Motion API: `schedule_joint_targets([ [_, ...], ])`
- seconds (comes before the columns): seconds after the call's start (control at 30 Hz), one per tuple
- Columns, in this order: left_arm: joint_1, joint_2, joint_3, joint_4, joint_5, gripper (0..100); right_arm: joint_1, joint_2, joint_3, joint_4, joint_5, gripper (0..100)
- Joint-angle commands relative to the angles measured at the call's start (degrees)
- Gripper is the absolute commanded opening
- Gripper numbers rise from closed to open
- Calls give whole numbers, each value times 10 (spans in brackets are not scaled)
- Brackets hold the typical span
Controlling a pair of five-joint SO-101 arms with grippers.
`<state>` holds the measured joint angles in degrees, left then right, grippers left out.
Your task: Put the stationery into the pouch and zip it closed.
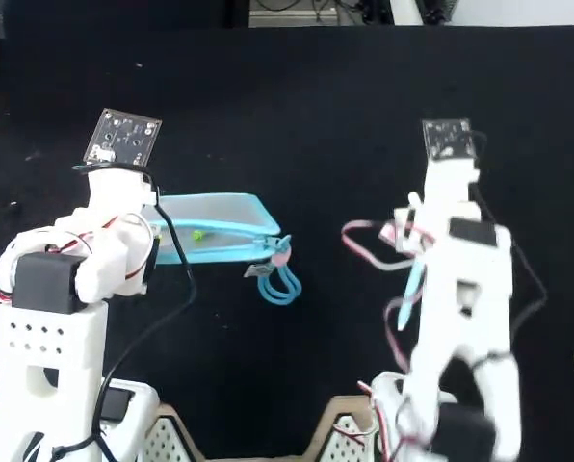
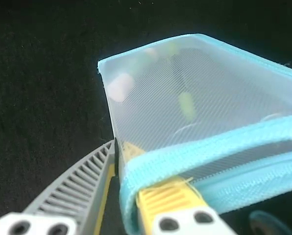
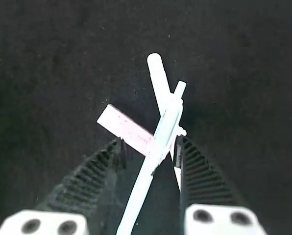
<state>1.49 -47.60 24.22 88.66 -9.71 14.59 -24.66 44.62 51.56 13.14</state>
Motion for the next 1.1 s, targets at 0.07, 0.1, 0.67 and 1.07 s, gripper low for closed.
schedule_joint_targets([
  [0.07, 2, 4, 11, 1, -4, 30, 14, 186, -148, -2, 4, 162],
  [0.1, 2, 4, 11, 1, -4, 30, 21, 210, -165, -1, 3, 162],
  [0.67, 2, 4, 11, -1, -4, 30, 35, 472, -446, 71, -69, 162],
  [1.07, 2, 4, 11, -1, -4, 30, 43, 560, -604, 221, -68, 10],
])
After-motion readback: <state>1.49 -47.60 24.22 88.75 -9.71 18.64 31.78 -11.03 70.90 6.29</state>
